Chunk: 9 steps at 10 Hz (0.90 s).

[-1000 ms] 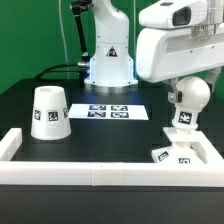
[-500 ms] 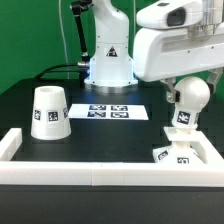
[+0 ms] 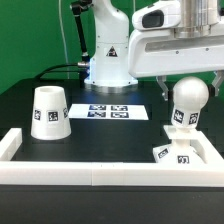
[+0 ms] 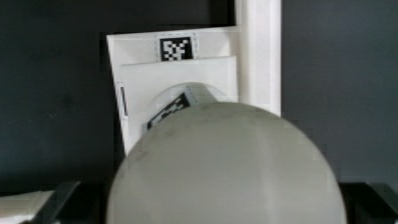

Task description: Assemble lamp

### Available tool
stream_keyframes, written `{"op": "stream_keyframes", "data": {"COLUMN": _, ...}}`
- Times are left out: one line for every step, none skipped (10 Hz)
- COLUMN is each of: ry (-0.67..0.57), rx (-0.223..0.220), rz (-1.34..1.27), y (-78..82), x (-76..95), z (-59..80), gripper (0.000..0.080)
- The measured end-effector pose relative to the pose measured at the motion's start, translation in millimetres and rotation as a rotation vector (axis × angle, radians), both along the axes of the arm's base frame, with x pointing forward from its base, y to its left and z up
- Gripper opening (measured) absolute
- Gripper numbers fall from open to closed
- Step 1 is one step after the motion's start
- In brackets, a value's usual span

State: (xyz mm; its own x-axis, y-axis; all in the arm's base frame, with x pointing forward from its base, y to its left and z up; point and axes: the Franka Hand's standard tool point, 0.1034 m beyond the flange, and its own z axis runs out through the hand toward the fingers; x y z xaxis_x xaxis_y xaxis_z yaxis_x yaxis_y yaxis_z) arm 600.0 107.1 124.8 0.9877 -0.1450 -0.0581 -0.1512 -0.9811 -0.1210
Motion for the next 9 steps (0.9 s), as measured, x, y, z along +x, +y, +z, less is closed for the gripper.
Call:
{"op": "stream_keyframes", "data": {"ry": 0.005, "rx": -0.002, "rz": -0.039, "y": 0.2, "x": 0.1, "z": 0.1, "gripper": 0.0577}}
{"op": "stream_keyframes", "data": {"ry": 0.016, "rx": -0.005, "rz": -0.124, "y": 0.1, "x": 0.1, "z": 0.2, "gripper": 0.0577}}
{"op": "stream_keyframes", "data": {"ry": 0.023, "rx": -0.007, "rz": -0.183, "y": 0.1, "x": 0.1, "z": 0.1, "gripper": 0.0577}}
{"op": "stream_keyframes", "data": {"ry": 0.029, "rx": -0.008, "rz": -0.23, "y": 0.3, "x": 0.1, "z": 0.1, "gripper": 0.0577}}
{"op": "stream_keyframes", "data": {"ry": 0.039, "rx": -0.009, "rz": -0.301, "y": -0.3, "x": 0.1, "z": 0.2, "gripper": 0.0578}}
{"op": "stream_keyframes", "data": {"ry": 0.048, "rx": -0.007, "rz": -0.388, "y": -6.1, "x": -2.7, "z": -0.4, "gripper": 0.0578}}
{"op": "stream_keyframes", "data": {"ry": 0.05, "rx": -0.007, "rz": -0.51, "y": -9.6, "x": -7.2, "z": -0.4, "gripper": 0.0578}}
{"op": "stream_keyframes", "data": {"ry": 0.063, "rx": -0.012, "rz": -0.584, "y": -8.5, "x": -12.3, "z": -0.6, "gripper": 0.0578}}
{"op": "stream_keyframes", "data": {"ry": 0.073, "rx": -0.014, "rz": -0.646, "y": -8.1, "x": -12.6, "z": -0.7, "gripper": 0.0578}}
